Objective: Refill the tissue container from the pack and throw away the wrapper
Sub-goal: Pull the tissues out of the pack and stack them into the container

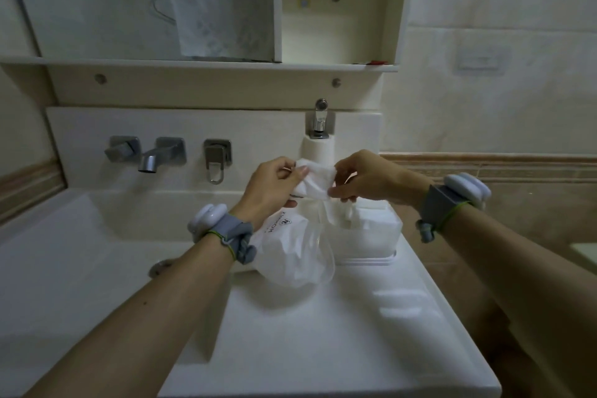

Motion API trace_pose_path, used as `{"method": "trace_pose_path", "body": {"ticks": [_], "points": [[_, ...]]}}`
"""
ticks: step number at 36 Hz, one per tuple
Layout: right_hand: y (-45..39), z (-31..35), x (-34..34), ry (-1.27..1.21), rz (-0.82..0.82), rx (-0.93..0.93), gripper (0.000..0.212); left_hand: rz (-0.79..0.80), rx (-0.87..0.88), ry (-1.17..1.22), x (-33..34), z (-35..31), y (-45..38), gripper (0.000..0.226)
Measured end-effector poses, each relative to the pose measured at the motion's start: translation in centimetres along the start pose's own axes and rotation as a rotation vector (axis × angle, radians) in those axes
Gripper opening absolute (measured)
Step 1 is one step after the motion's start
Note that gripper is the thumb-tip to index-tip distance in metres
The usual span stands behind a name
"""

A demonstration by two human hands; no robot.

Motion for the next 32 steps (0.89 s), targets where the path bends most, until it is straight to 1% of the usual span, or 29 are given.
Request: {"method": "trace_pose_path", "body": {"ticks": [1, 2, 3, 5, 7, 8, 9, 10, 12, 13, 15, 16, 18, 19, 21, 25, 27, 30, 32], "points": [[-0.2, -0.1, -0.2, 0.063, 0.000, 0.015, 0.015, -0.010, -0.005, 0.011, 0.0, 0.1, -0.1, 0.013], [-0.5, -0.2, -0.4, 0.082, 0.013, 0.038, 0.024, -0.020, -0.002, 0.017, 0.0, 0.3, -0.3, 0.013], [-0.8, -0.3, -0.4, 0.052, 0.040, 0.066, 0.037, -0.030, 0.009, 0.014, -0.1, 0.4, -0.4, 0.012], [-1.1, -0.1, -0.4, -0.102, 0.092, 0.107, 0.063, -0.058, 0.040, 0.029, -0.2, 0.2, -0.4, 0.011], [-1.6, 0.3, -0.3, -0.212, 0.096, 0.104, 0.072, -0.082, 0.063, 0.057, -0.1, 0.0, -0.4, 0.013], [-1.9, 0.6, -0.2, -0.225, 0.084, 0.097, 0.070, -0.084, 0.068, 0.064, -0.1, -0.1, -0.5, 0.012], [-2.0, 0.8, -0.1, -0.199, 0.068, 0.084, 0.063, -0.081, 0.068, 0.067, 0.0, -0.2, -0.5, 0.009], [-2.2, 1.0, 0.0, -0.142, 0.049, 0.060, 0.050, -0.075, 0.063, 0.076, 0.1, -0.3, -0.5, 0.006], [-2.6, 1.3, 0.1, -0.012, 0.006, 0.008, 0.022, -0.069, 0.047, 0.079, 0.2, -0.2, -0.7, 0.009], [-2.7, 1.3, 0.0, 0.029, -0.021, -0.002, 0.018, -0.069, 0.037, 0.060, 0.3, -0.1, -0.7, 0.011], [-3.2, 1.0, -0.4, 0.071, -0.109, 0.017, 0.021, -0.085, 0.023, -0.033, 0.1, 0.7, -1.0, 0.014], [-3.6, 0.6, -0.8, 0.091, -0.181, 0.032, 0.021, -0.099, 0.012, -0.096, -0.1, 1.2, -1.3, 0.014], [-4.5, -0.5, -1.8, 0.174, -0.339, 0.092, 0.021, -0.106, -0.025, -0.272, -0.5, 2.5, -1.8, 0.009], [-4.9, -1.2, -2.1, 0.223, -0.390, 0.135, 0.023, -0.093, -0.055, -0.365, -0.7, 3.0, -1.9, 0.008], [-5.4, -2.0, -2.0, 0.296, -0.389, 0.220, 0.029, -0.047, -0.134, -0.487, -0.8, 3.6, -1.9, 0.012], [-5.9, -2.3, -0.7, 0.449, -0.322, 0.279, 0.020, 0.061, -0.180, -0.592, -0.4, 3.9, -1.3, 0.027], [-6.1, -2.6, 0.1, 0.504, -0.316, 0.296, 0.021, 0.090, -0.183, -0.597, 0.0, 3.9, -1.0, 0.023], [-7.2, -3.1, 1.3, 0.613, -0.319, 0.337, 0.022, 0.088, -0.197, -0.598, 0.0, 4.0, -0.8, 0.018], [-7.8, -3.5, 2.0, 0.712, -0.314, 0.380, 0.016, 0.088, -0.206, -0.603, 0.0, 4.1, -0.9, 0.015]]}}
Point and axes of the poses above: each hand's wrist, its own y-axis away from the middle knuckle, its own x-axis out of the palm, z = x × y, the point moved 4 cm from there along -y, towards the middle knuckle, and after that the axes turned 8 degrees about -y, right-handed, at the moved point
